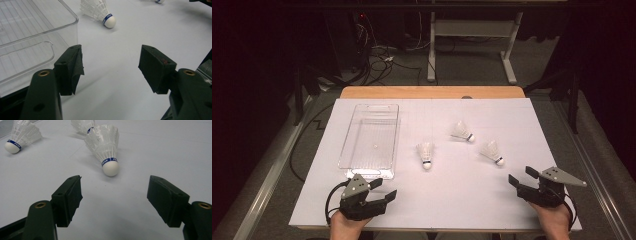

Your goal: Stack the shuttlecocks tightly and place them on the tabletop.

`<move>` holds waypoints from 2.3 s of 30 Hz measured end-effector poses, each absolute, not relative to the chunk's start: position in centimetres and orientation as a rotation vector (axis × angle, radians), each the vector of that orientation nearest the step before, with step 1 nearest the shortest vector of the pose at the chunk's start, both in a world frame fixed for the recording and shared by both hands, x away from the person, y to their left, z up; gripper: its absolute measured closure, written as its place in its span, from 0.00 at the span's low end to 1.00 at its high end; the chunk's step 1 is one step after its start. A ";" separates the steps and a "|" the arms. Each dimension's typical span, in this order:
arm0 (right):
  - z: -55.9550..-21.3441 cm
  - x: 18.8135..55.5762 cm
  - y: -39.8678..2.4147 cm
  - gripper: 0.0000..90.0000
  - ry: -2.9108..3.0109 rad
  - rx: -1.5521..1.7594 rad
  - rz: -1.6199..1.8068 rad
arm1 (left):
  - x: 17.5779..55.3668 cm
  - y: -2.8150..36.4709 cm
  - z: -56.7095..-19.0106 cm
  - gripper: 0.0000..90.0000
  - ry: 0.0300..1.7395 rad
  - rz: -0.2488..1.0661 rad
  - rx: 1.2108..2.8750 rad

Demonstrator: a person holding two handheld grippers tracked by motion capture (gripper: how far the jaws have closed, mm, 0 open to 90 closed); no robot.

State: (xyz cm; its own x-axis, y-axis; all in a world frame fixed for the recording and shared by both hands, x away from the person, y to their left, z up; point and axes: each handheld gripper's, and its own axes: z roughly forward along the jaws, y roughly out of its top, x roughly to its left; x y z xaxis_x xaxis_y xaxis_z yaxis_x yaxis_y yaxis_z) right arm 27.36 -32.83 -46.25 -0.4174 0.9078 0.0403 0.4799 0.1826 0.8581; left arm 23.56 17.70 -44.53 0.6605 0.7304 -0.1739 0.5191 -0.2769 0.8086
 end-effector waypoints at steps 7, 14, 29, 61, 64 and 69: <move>-46.3 27.4 -32.8 0.31 1.980 1.301 1.154 | 23.9 16.5 -44.5 0.41 0.944 0.266 1.973; -46.3 27.4 -32.7 0.32 1.985 1.300 1.157 | 24.2 15.1 -44.8 0.41 0.915 0.247 2.012; -46.3 27.4 -32.7 0.32 1.983 1.296 1.157 | 25.6 13.1 -45.1 0.40 0.920 0.246 2.066; -46.4 27.5 -32.6 0.33 1.997 1.293 1.140 | 28.4 10.8 -44.3 0.39 0.922 0.222 2.114; -46.4 27.5 -32.6 0.33 2.002 1.289 1.139 | 28.6 10.7 -44.2 0.37 0.935 0.228 2.115; -46.4 27.5 -32.6 0.33 2.001 1.292 1.146 | 29.1 10.4 -43.8 0.38 0.942 0.222 2.116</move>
